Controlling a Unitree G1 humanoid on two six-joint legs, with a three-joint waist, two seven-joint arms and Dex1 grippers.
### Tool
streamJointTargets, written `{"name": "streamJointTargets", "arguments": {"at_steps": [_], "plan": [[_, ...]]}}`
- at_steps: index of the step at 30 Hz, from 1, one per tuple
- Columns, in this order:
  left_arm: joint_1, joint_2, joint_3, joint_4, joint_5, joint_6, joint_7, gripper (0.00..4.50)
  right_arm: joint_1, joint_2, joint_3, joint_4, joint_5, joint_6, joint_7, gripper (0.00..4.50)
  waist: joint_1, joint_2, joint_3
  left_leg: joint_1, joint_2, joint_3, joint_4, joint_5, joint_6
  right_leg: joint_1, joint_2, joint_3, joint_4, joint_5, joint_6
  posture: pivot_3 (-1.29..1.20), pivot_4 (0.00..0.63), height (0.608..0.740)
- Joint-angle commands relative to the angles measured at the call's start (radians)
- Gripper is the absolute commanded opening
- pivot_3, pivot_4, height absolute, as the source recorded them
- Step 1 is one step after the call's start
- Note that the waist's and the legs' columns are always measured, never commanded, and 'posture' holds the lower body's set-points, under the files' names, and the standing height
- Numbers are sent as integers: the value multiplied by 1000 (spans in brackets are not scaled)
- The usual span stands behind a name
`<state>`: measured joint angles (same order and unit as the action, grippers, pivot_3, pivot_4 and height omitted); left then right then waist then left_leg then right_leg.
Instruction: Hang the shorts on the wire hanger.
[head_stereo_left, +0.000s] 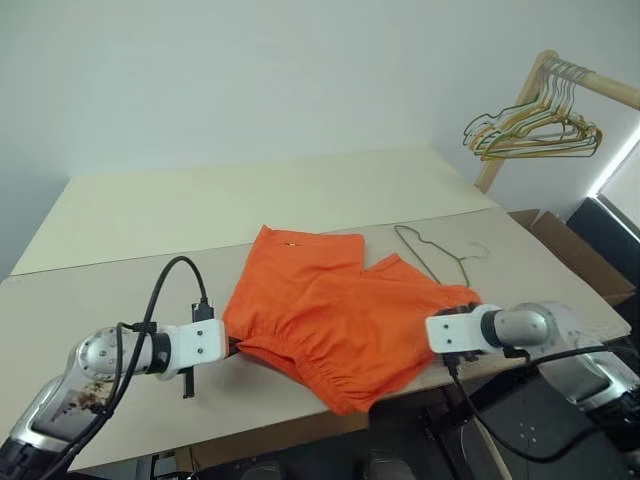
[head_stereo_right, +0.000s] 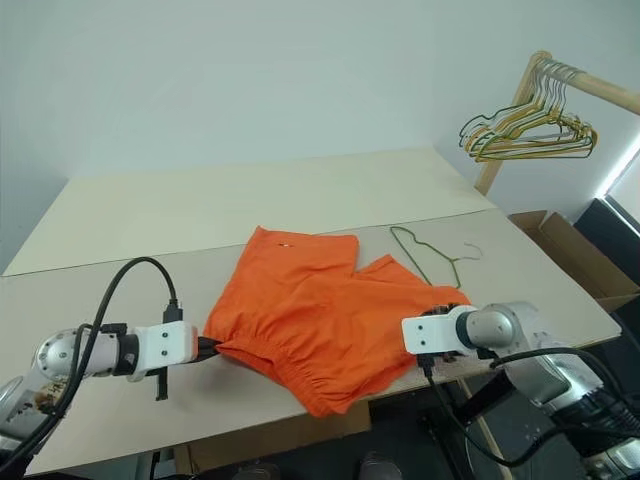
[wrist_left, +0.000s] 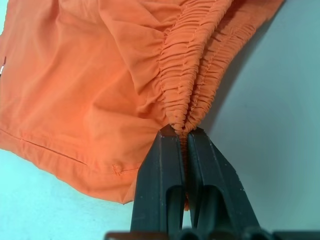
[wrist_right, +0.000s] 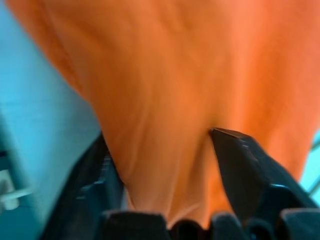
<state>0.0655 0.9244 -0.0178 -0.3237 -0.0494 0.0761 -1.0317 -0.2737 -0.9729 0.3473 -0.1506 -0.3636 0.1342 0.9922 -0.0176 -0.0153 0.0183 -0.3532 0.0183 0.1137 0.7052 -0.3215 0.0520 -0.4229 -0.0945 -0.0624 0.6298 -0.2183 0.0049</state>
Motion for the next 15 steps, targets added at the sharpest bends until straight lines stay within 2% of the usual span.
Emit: {"name": "streamJointTargets", "arguments": {"at_steps": [1, 5, 9, 15], "plan": [[6, 5, 29, -42, -20, 11, 9, 0, -52, 20, -11, 38, -47, -12, -33, 1555, 0, 0, 0, 0, 0, 0, 0, 0, 0, 0, 0, 0, 0, 0, 0, -24, 0, 740], [10, 3, 30, -59, -23, 23, 15, 0, -124, 79, 5, 105, -104, -15, -73, 112, 0, 0, 0, 0, 0, 0, 0, 0, 0, 0, 0, 0, 0, 0, 0, -27, 0, 740], [3, -10, 6, -87, 25, 49, 60, 0, -266, 174, 67, 316, -219, -100, -222, 47, -8, 0, 0, 0, 0, 1, 0, 0, -1, 0, 1, 1, 0, 0, 0, -31, 0, 740], [-19, -58, -39, -160, 149, 184, 175, 0, -535, 326, 134, 699, -319, -253, -476, 47, -29, 1, 1, 0, -1, 1, 0, 2, -3, -1, 2, 3, 1, 0, 0, -23, 0, 740]]}}
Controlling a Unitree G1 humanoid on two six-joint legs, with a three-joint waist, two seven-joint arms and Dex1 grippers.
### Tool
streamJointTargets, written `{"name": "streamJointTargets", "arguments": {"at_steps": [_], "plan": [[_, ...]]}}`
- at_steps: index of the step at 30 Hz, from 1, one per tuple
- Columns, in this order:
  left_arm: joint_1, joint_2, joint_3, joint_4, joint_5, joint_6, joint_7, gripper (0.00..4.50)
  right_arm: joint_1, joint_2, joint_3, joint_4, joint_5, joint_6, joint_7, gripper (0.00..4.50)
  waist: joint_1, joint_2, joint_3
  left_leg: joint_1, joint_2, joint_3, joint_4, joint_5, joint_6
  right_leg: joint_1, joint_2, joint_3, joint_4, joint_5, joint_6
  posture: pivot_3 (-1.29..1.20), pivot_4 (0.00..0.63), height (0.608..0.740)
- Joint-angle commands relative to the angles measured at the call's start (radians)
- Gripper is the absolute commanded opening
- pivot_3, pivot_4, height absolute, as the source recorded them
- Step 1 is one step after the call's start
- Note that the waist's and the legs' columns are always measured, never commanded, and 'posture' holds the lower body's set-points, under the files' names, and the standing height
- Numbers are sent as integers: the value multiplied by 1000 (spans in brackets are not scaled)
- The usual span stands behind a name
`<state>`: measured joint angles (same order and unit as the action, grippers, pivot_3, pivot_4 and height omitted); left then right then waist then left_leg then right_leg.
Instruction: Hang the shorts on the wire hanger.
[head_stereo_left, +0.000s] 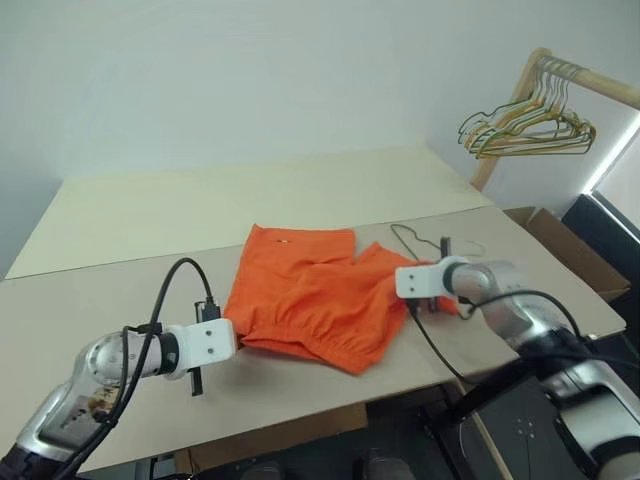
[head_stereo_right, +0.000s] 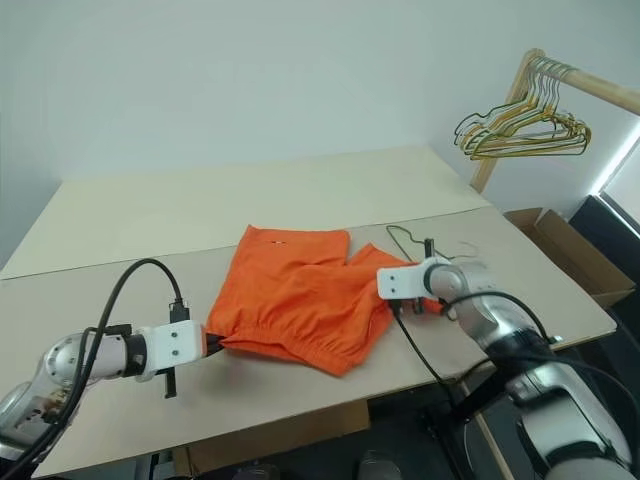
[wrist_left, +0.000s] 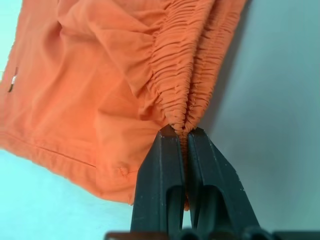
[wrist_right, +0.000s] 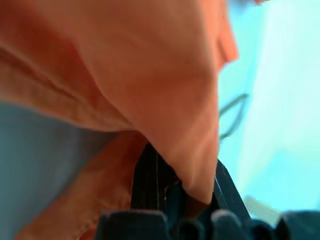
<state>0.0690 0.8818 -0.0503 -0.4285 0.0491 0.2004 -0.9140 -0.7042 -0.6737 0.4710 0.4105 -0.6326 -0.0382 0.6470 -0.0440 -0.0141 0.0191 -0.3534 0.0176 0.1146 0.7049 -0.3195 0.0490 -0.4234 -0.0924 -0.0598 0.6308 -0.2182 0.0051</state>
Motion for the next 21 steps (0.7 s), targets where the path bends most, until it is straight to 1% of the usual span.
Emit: {"name": "streamJointTargets", "arguments": {"at_steps": [1, 5, 8, 10, 13, 14, 15, 17, 19, 21], "plan": [[-26, -28, -10, -66, 70, 89, 80, 0, -150, 51, 22, 212, -64, -112, -181, 47, -4, 0, 0, 0, 0, 0, 0, 0, 0, 0, 0, 0, 0, 0, 0, -18, 0, 740], [-39, -73, -27, -106, 134, 201, 148, 0, -297, 149, 65, 469, -111, -222, -378, 47, -11, 0, 0, 1, 0, 0, -2, 1, -2, 0, 0, 0, 0, 0, 0, -9, 0, 740], [-51, -107, -47, -137, 172, 267, 186, 0, -370, 215, 86, 619, -129, -283, -501, 47, -16, 0, 0, 1, 0, 0, -6, 2, -3, -1, 1, 0, -1, 0, 0, 3, 0, 740], [-54, -122, -63, -172, 182, 302, 190, 0, -394, 235, 105, 686, -141, -316, -528, 47, -18, 0, 0, 1, 0, -1, -7, 3, -4, -1, 1, -1, 0, 0, 0, 11, 0, 740], [-43, -134, -74, -222, 175, 336, 183, 0, -397, 227, 116, 730, -133, -364, -485, 47, -17, 1, 0, 1, 0, -1, -7, 3, -5, 0, 0, -1, -1, 0, 0, 15, 0, 740], [-38, -139, -76, -236, 166, 352, 178, 0, -391, 217, 112, 732, -123, -372, -443, 525, -17, 1, 0, 1, 0, -1, -7, 3, -5, 0, 0, -1, -1, 0, 0, 13, 0, 740], [-33, -141, -78, -246, 157, 361, 173, 0, -382, 201, 113, 727, -116, -380, -382, 730, -17, 1, 1, 1, 0, -1, -7, 3, -5, 0, 0, -1, -1, 0, 0, 13, 0, 740], [-29, -140, -87, -255, 154, 369, 169, 0, -355, 157, 115, 693, -101, -396, -242, 1420, -16, 2, 1, 2, 0, -1, -7, 3, -5, 0, 0, 0, -1, 0, 0, 6, 0, 740], [-31, -134, -96, -252, 150, 364, 162, 0, -312, 95, 110, 605, -84, -384, -96, 2152, -13, 2, 1, 2, 0, -2, -7, 3, -5, 1, 0, -1, -1, 0, 0, -1, 0, 740], [-41, -136, -100, -245, 138, 367, 153, 0, -250, 19, 89, 461, -53, -344, 60, 2790, -8, 2, 1, 2, 0, -2, -7, 3, -5, 0, 0, -1, -1, 0, 0, -16, 0, 740]]}}
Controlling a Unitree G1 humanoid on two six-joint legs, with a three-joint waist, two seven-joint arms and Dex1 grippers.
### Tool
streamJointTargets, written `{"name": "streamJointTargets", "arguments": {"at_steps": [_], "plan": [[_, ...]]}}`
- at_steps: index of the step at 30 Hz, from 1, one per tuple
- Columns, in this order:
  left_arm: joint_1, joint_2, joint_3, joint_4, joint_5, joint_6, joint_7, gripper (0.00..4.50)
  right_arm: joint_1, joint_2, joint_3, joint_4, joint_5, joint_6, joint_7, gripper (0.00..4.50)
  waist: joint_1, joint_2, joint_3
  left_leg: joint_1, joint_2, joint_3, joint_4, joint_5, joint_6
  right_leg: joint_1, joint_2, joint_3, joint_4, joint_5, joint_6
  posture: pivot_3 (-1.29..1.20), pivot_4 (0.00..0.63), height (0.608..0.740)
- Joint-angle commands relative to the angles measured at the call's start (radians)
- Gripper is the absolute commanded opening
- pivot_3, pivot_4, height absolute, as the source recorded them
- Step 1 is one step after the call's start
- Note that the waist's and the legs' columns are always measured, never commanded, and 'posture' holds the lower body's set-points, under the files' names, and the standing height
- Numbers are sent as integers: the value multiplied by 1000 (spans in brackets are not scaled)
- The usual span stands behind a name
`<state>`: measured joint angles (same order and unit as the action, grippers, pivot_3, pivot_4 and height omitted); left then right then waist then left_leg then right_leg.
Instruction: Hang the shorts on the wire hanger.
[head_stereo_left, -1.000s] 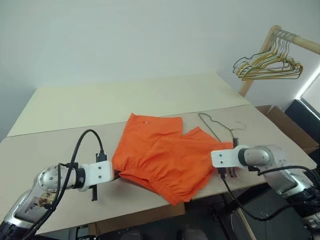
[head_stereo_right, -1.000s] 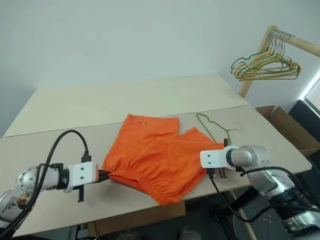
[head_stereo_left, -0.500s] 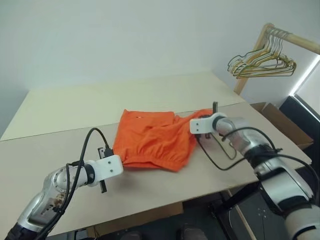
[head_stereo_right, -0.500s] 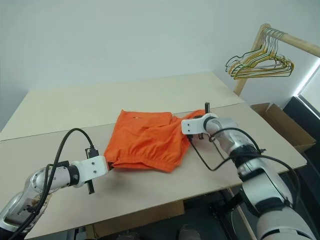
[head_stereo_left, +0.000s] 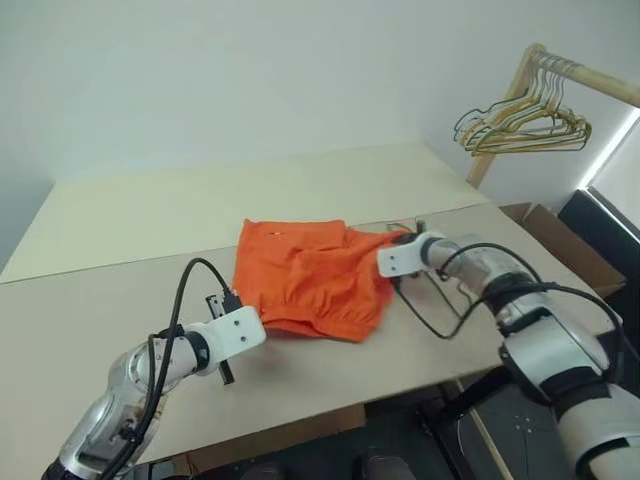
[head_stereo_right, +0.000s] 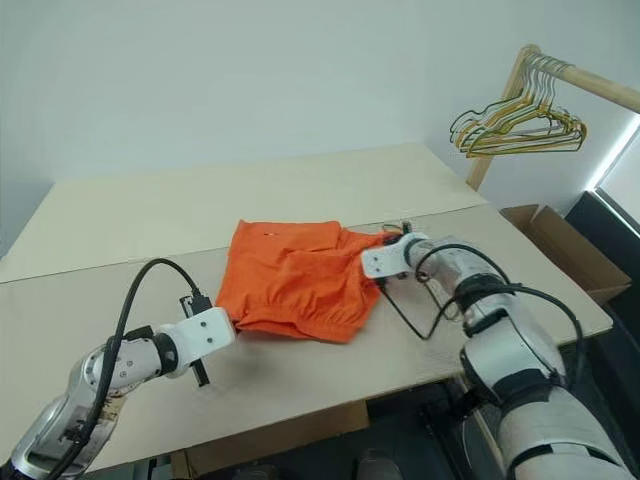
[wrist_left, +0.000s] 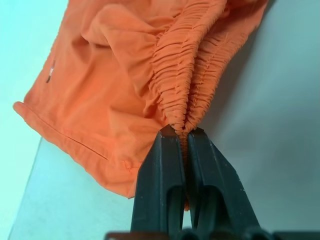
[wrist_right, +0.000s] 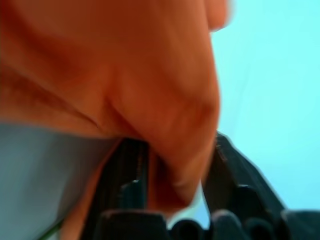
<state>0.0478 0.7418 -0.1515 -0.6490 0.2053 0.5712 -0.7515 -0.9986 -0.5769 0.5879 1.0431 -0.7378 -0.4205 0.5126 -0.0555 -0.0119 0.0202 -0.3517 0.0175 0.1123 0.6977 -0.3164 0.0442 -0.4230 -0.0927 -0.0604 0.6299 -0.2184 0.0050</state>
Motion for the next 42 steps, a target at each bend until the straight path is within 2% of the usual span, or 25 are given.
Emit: {"name": "streamJointTargets", "arguments": {"at_steps": [1, 3, 5, 8, 11, 17, 18, 23, 28, 35, 42], "plan": [[-25, 6, 0, -20, -24, -6, -15, 0, 82, -115, -44, -259, 74, 70, 267, 3129, 5, 1, 0, 0, 0, 0, 0, 0, 0, 0, 0, 0, 0, 0, 0, -22, 0, 740], [-38, 9, 0, -6, -45, -12, -31, 0, 162, -179, -89, -441, 114, 158, 378, 3785, 10, 3, 0, 0, 0, 0, 1, 0, 1, 0, 0, 1, 0, 0, 0, -29, 0, 740], [-51, 11, 6, 10, -76, -21, -54, 589, 240, -225, -146, -617, 156, 273, 466, 4468, 10, 4, 0, 1, 1, 0, 1, 0, 1, 0, 0, 2, 1, 0, 0, -43, 0, 740], [-85, -3, 20, 23, -171, 11, -109, 1470, 360, -256, -272, -902, 318, 484, 611, 4500, 11, 4, 0, 1, 1, -1, 1, -1, 2, 0, 0, 2, 1, 0, 0, -54, 0, 740], [-106, 22, 13, 36, -225, 0, -164, 2371, 451, -259, -384, -1152, 485, 662, 704, 4500, 11, 4, 0, 0, 1, -1, 2, -2, 3, 0, 0, 1, 1, 0, 0, -60, 0, 740], [-74, 130, 76, 62, -293, -90, -256, 4348, 522, -213, -426, -1438, 674, 894, 729, 4500, 13, 3, 0, -1, 1, -2, 2, -4, 7, 0, 0, 0, 0, 0, 0, -49, 0, 740], [-68, 146, 88, 67, -297, -101, -261, 4470, 520, -200, -419, -1459, 688, 924, 718, 4500, 13, 3, 0, 0, 1, -1, 3, -4, 7, 0, 0, 0, 0, 0, 0, -49, 0, 740], [-25, 209, 322, 148, -490, -183, -404, 4470, 489, -75, -341, -1554, 751, 1066, 642, 4500, 14, 3, 0, -1, 0, -1, 4, -4, 7, 0, -1, -1, 0, 0, 0, -17, 0, 740], [-49, 217, 487, 202, -732, -110, -511, 4470, 442, 52, -189, -1554, 708, 1154, 527, 4500, 16, 3, 1, -1, 0, -1, 4, -3, 5, -1, -1, -2, 1, 0, 0, 7, 0, 740], [-16, 248, 548, 304, -755, -204, -606, 4470, 342, 268, 29, -1398, 650, 1231, 389, 4500, 15, 2, 0, -1, -1, 0, 4, -2, 2, -1, 1, -2, 1, 0, 0, 30, 0, 740], [42, 303, 616, 303, -826, -193, -720, 4470, 310, 426, 184, -1181, 596, 1155, 296, 4500, 15, -2, -1, -1, -1, 0, 2, -1, 0, -1, 1, -4, 1, 0, 0, 74, 0, 740]]}}
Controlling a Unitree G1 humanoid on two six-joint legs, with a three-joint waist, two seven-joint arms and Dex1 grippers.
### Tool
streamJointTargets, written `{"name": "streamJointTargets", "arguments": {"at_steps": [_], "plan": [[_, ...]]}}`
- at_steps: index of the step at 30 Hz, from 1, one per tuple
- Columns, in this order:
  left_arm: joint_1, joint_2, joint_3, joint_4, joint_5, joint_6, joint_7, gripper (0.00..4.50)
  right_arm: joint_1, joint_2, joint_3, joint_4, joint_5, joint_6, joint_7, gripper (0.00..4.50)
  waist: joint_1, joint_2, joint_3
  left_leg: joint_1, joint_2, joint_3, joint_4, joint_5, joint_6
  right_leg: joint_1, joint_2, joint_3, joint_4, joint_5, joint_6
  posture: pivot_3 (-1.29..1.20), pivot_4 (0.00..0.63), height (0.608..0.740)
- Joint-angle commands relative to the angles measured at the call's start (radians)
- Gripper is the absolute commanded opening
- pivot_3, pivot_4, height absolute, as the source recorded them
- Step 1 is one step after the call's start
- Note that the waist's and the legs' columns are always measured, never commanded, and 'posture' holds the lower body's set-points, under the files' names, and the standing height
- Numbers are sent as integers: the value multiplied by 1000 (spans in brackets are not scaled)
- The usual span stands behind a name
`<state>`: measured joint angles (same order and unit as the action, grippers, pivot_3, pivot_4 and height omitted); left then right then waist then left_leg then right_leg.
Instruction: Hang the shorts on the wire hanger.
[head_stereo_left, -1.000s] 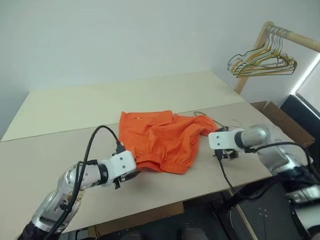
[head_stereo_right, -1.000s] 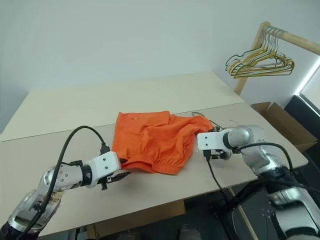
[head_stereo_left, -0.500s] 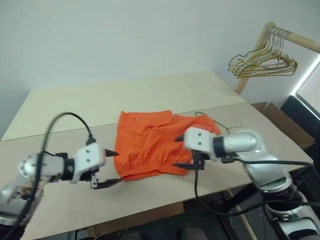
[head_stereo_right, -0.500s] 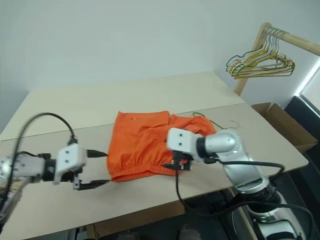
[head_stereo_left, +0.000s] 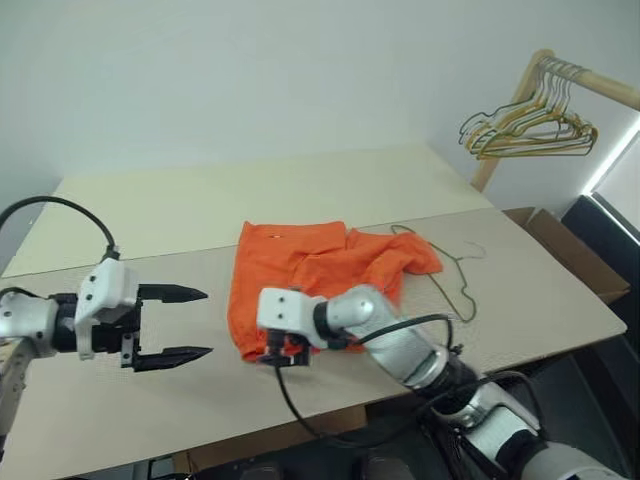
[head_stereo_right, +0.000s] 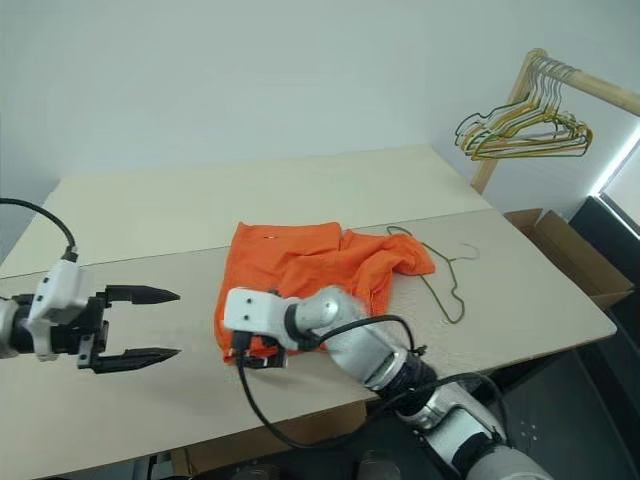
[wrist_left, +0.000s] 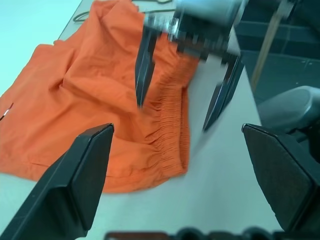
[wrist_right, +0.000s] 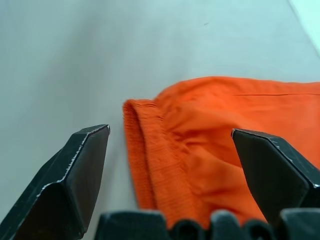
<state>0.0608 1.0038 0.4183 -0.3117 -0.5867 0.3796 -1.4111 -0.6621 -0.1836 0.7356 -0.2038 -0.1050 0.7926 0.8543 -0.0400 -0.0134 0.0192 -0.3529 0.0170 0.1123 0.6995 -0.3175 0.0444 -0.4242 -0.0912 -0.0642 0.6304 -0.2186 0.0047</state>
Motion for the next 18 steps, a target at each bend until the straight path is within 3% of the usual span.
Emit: {"name": "streamJointTargets", "arguments": {"at_steps": [1, 8, 9, 12, 18], "plan": [[53, 54, 51, -38, -25, -18, -87, 4470, -30, 52, 55, 110, -54, -77, -67, 4500, -1, 0, 0, 0, 0, 0, 0, 0, 0, 0, 0, 0, 0, 0, 0, 83, 0, 740], [153, 80, 74, -51, 27, -94, -143, 4470, -46, 156, 93, 341, -161, -198, -219, 4500, 0, -1, 0, 1, 0, 2, -4, -2, -12, -1, 1, 0, 1, 0, -1, 105, 0, 740], [156, 79, 76, -53, 25, -92, -137, 4493, -47, 161, 94, 354, -172, -214, -229, 4327, 2, -1, 0, 1, 0, 2, -4, -1, -14, -1, 1, -1, 1, -1, -1, 105, 0, 740], [164, 70, 80, -68, 26, -86, -121, 4500, -42, 156, 85, 353, -176, -247, -215, 3631, 6, -1, 0, 1, 0, 3, -5, 0, -16, -1, 3, -3, 1, -1, -2, 110, 0, 740], [172, 56, 63, -88, 34, -84, -73, 4500, -19, 107, 77, 274, -180, -264, -175, 1479, 7, -1, 0, 1, 1, 2, -5, 0, -17, -1, 3, -3, 1, -1, -3, 105, 0, 740]]}}
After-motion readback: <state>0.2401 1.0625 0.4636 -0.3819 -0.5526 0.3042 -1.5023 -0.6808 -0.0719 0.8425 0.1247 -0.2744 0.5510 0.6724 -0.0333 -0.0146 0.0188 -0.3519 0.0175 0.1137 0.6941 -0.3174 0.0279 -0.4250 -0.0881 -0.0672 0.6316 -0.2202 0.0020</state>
